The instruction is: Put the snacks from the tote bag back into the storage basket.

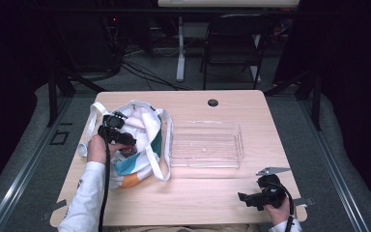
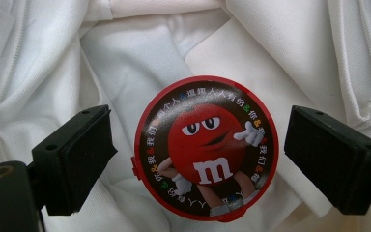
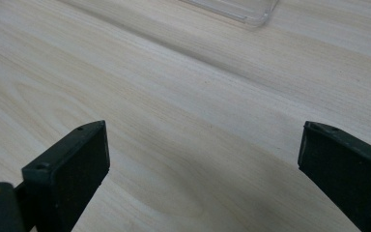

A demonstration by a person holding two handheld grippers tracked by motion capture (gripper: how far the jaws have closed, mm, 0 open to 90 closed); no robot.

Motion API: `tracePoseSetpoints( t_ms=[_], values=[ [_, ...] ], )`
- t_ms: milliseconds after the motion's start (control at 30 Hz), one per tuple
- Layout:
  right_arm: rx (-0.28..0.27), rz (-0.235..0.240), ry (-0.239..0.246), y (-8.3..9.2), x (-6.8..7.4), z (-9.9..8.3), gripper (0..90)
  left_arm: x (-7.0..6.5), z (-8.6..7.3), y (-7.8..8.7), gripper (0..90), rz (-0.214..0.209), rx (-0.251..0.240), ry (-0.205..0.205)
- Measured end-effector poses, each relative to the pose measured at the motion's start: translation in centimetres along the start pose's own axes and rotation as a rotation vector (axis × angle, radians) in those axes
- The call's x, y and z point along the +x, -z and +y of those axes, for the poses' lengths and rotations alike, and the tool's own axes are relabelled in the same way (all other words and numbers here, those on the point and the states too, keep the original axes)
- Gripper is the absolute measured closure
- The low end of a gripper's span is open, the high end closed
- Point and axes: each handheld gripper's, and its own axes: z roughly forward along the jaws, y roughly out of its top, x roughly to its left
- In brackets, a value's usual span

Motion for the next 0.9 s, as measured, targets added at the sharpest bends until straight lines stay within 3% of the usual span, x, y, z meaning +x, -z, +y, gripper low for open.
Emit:
tracePoseSetpoints(
  t_ms=[100, 267, 433, 900],
  values=[
    [0.002, -0.001, 0.002, 0.0, 0.01, -0.01, 3.9, -0.09, -0.01, -0.24, 6.2, 0.016, 0.007, 0.003],
    [0.005, -0.004, 0.006, -0.05, 0.07, -0.02, 4.0, 0.09, -0.07, -0.48, 6.3, 0.007, 0.017, 0.0],
    [0.005, 0.0, 0.007, -0.11, 0.05, -0.01, 4.0, 0.0, -0.06, -0.49, 15.1, -0.008, 0.013, -0.012],
    [0.008, 0.007, 0.008, -0.12, 0.04, 0.01, 4.1, -0.23, -0.09, -0.68, 23.6, 0.003, 0.038, -0.019]
  ],
)
